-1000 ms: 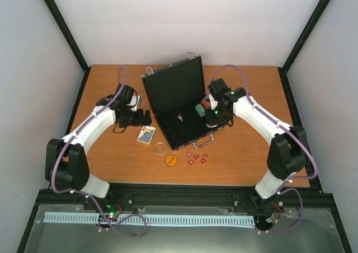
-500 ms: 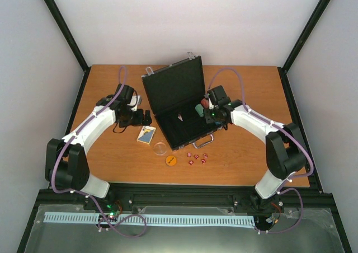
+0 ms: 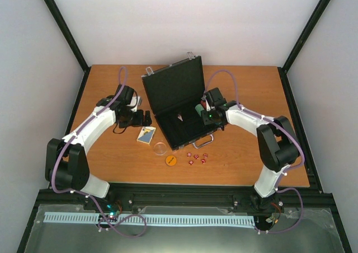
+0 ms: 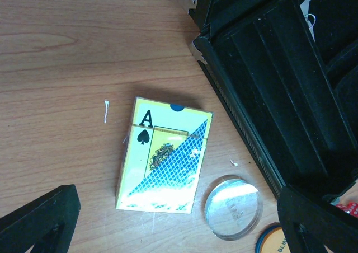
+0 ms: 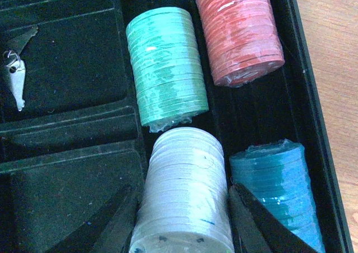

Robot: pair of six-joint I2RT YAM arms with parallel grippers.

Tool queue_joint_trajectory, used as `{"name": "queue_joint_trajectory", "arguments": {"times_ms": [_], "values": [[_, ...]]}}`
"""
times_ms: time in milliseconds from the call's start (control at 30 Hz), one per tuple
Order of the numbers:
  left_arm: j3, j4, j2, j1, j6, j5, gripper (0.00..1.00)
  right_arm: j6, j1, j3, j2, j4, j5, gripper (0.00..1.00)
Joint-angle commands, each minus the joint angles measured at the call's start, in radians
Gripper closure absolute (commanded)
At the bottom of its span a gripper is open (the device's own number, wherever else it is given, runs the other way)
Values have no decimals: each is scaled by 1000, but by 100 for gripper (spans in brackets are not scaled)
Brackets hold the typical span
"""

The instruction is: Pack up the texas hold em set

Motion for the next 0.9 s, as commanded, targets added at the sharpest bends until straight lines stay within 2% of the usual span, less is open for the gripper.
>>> {"name": "queue_joint_trajectory", "arguments": {"times_ms": [0,500,600,700,767,867], "values": [[3,1,-7,-4,22,-5,0,-2,3,10,24,58,12,75],[11,4,4,-4,34,-9,0,-3,2,52,146,85,87,73],[13,3,7,-4,38,-10,0,-2,3,43,125,84,86,52],[10,5,7,-4,36,-11,0,4,3,19,82,79,92,36],[5,7,5,-4,34,-11,0,7,3,8,57,69,98,30],[2,9,3,-4,32,-11,0,8,3,6,23,51,100,27]]}}
